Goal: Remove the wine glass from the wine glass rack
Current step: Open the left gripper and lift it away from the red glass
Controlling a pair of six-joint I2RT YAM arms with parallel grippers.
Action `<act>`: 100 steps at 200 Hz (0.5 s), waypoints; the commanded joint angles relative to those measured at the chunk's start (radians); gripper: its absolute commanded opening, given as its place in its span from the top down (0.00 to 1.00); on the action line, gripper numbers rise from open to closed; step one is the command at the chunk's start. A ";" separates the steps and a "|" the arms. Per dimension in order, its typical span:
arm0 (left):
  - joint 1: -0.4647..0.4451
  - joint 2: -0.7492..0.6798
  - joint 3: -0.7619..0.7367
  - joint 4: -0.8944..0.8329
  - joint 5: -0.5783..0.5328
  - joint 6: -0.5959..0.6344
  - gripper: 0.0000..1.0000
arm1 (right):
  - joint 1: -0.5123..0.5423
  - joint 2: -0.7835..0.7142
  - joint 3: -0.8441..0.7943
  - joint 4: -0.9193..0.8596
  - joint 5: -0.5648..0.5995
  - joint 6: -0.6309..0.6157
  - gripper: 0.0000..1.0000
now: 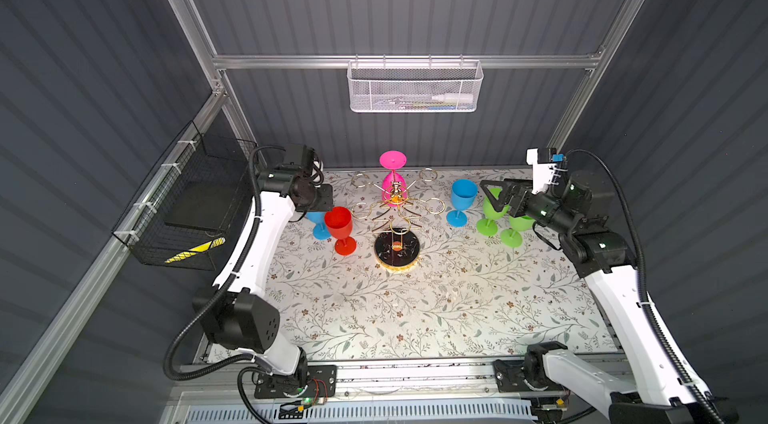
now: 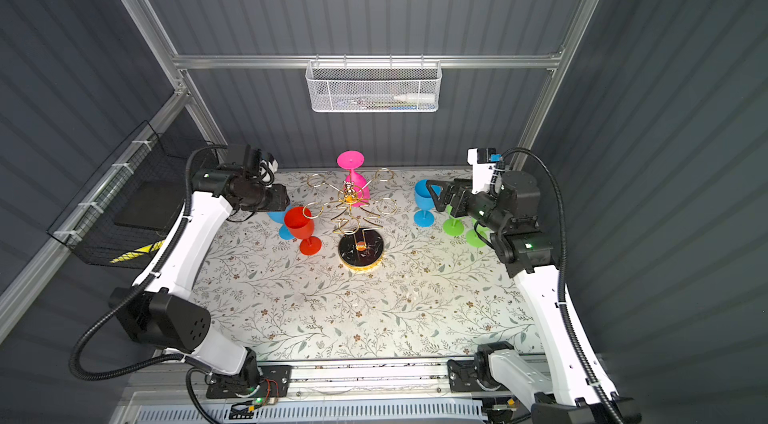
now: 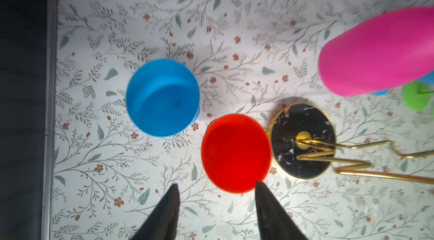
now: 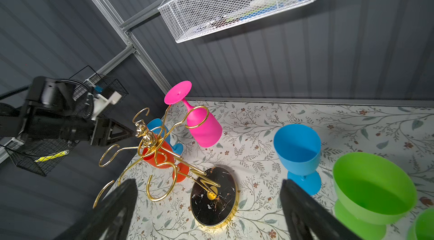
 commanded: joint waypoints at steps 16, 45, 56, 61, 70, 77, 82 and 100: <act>0.004 -0.101 0.176 0.057 0.093 -0.043 0.37 | -0.008 -0.029 -0.023 0.005 -0.016 0.006 0.03; 0.005 -0.066 0.226 0.125 0.237 -0.081 0.33 | -0.009 -0.040 -0.029 0.001 -0.018 0.002 0.03; 0.004 -0.039 0.236 0.147 0.280 -0.096 0.31 | -0.009 -0.046 -0.029 -0.005 -0.015 -0.004 0.03; 0.004 -0.028 0.237 0.161 0.297 -0.100 0.30 | -0.009 -0.049 -0.029 -0.010 -0.013 -0.008 0.03; 0.004 -0.013 0.234 0.195 0.321 -0.104 0.29 | -0.009 -0.053 -0.026 -0.019 -0.010 -0.015 0.03; 0.004 -0.003 0.231 0.220 0.346 -0.107 0.29 | -0.009 -0.058 -0.022 -0.028 -0.007 -0.021 0.02; 0.004 0.007 0.228 0.239 0.363 -0.108 0.29 | -0.008 -0.061 -0.022 -0.034 -0.006 -0.025 0.02; 0.004 0.060 0.257 0.268 0.415 -0.116 0.29 | -0.009 -0.076 -0.025 -0.048 0.001 -0.032 0.02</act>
